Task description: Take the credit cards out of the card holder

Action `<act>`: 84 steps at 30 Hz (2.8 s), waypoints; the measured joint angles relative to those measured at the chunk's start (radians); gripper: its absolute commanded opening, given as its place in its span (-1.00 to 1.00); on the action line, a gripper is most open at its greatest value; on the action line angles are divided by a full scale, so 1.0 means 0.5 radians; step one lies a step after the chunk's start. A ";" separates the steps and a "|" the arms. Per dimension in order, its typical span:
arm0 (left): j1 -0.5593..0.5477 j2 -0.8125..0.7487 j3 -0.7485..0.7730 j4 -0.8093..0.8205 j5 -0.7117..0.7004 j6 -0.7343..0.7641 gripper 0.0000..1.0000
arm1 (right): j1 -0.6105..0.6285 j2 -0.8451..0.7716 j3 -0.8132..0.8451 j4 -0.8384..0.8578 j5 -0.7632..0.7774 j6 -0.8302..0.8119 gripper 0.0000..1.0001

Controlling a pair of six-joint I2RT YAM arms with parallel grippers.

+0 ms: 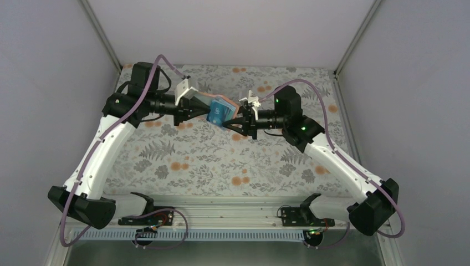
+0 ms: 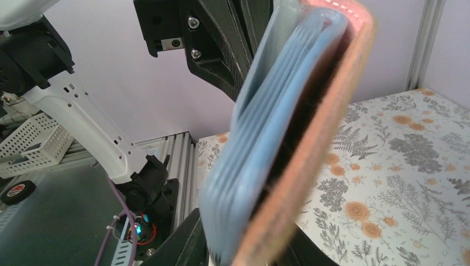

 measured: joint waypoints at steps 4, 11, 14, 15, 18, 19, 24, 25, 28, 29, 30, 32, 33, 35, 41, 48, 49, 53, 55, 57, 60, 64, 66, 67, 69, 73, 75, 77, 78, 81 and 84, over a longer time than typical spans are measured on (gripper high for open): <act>0.015 -0.012 -0.008 0.002 0.028 0.001 -0.95 | -0.014 -0.008 -0.001 0.001 -0.012 -0.021 -0.66; 0.018 -0.020 -0.008 -0.019 0.040 0.037 -0.95 | -0.050 -0.008 -0.002 -0.005 0.002 -0.022 -0.92; 0.023 -0.024 -0.008 -0.030 0.026 0.062 -0.95 | -0.058 -0.008 -0.003 -0.012 -0.004 -0.024 -0.80; 0.025 -0.027 -0.008 -0.035 0.020 0.069 -0.95 | -0.061 -0.008 -0.004 -0.015 -0.005 -0.024 -0.79; 0.029 -0.032 -0.008 -0.038 -0.003 0.080 -0.95 | -0.071 -0.008 -0.004 -0.028 -0.009 -0.026 -0.77; 0.029 -0.033 -0.008 -0.037 -0.008 0.079 -0.95 | -0.074 -0.008 -0.004 -0.032 -0.015 -0.027 -0.78; 0.008 -0.037 -0.057 -0.012 -0.020 0.079 -0.82 | -0.079 -0.008 -0.004 -0.046 -0.069 -0.025 -0.85; -0.005 -0.037 -0.071 -0.006 -0.025 0.078 -0.74 | -0.080 -0.008 -0.004 -0.046 -0.081 -0.026 -0.85; -0.022 -0.034 -0.086 0.017 -0.050 0.065 -0.53 | -0.093 -0.007 -0.005 -0.066 -0.104 -0.031 -0.85; -0.027 -0.033 -0.086 0.020 -0.052 0.066 -0.52 | -0.099 -0.007 -0.005 -0.070 -0.110 -0.033 -0.85; -0.031 -0.029 -0.085 0.027 -0.052 0.060 -0.52 | -0.102 -0.007 -0.005 -0.074 -0.115 -0.033 -0.86; -0.037 -0.018 -0.085 0.035 -0.048 0.060 -0.52 | -0.111 -0.007 -0.005 -0.082 -0.126 -0.034 -0.87; -0.041 -0.011 -0.084 0.040 -0.042 0.060 -0.53 | -0.116 -0.007 -0.005 -0.089 -0.131 -0.034 -0.87; -0.049 0.002 -0.082 0.041 -0.037 0.061 -0.52 | -0.124 -0.007 -0.005 -0.101 -0.134 -0.036 -0.87; -0.098 0.029 -0.056 -0.013 0.002 0.133 -0.43 | -0.124 -0.005 -0.005 -0.107 -0.147 -0.039 -0.90; -0.094 0.043 0.033 -0.254 0.168 0.449 -0.40 | -0.111 -0.027 -0.005 -0.102 -0.223 -0.058 -0.91; -0.093 0.043 0.037 -0.275 0.181 0.479 -0.39 | -0.111 -0.031 -0.005 -0.105 -0.228 -0.063 -0.91; -0.071 0.036 0.044 -0.303 0.193 0.513 -0.24 | -0.111 -0.057 -0.005 -0.114 -0.211 -0.080 -0.91; -0.070 0.023 0.043 -0.305 0.199 0.504 -0.22 | -0.113 -0.061 -0.005 -0.111 -0.174 -0.080 -0.91; -0.075 0.008 0.034 -0.296 0.207 0.490 -0.22 | -0.113 -0.060 -0.005 -0.111 -0.159 -0.079 -0.91; -0.079 -0.007 0.014 -0.256 0.209 0.435 -0.21 | -0.113 -0.060 -0.005 -0.111 -0.153 -0.079 -0.91; -0.098 -0.006 0.004 -0.172 0.166 0.331 -0.32 | -0.113 -0.060 -0.005 -0.111 -0.155 -0.077 -0.91; -0.111 -0.006 0.004 -0.132 0.139 0.287 -0.55 | -0.113 -0.060 -0.005 -0.111 -0.156 -0.077 -0.91; -0.121 -0.005 0.003 -0.114 0.124 0.266 -0.75 | -0.113 -0.060 -0.005 -0.111 -0.158 -0.077 -0.91; -0.133 -0.002 0.002 -0.091 0.102 0.226 -0.95 | -0.113 -0.060 -0.005 -0.111 -0.169 -0.078 -0.90; -0.142 0.014 0.001 -0.065 0.084 0.201 -0.95 | -0.114 -0.060 -0.005 -0.115 -0.172 -0.087 -0.67; -0.142 0.015 0.001 -0.069 0.085 0.201 -0.95 | -0.114 -0.063 -0.007 -0.120 -0.167 -0.105 -0.48; -0.142 0.015 0.001 -0.080 0.084 0.201 -0.95 | -0.114 -0.072 -0.014 -0.121 -0.162 -0.118 -0.44; -0.142 0.015 0.001 -0.084 0.083 0.201 -0.95 | -0.114 -0.079 -0.015 -0.120 -0.160 -0.124 -0.44; -0.134 0.015 0.001 -0.086 0.083 0.201 -0.95 | -0.114 -0.095 -0.016 -0.119 -0.159 -0.130 -0.45; -0.126 0.015 0.001 -0.089 0.083 0.201 -0.95 | -0.114 -0.101 -0.021 -0.120 -0.159 -0.134 -0.52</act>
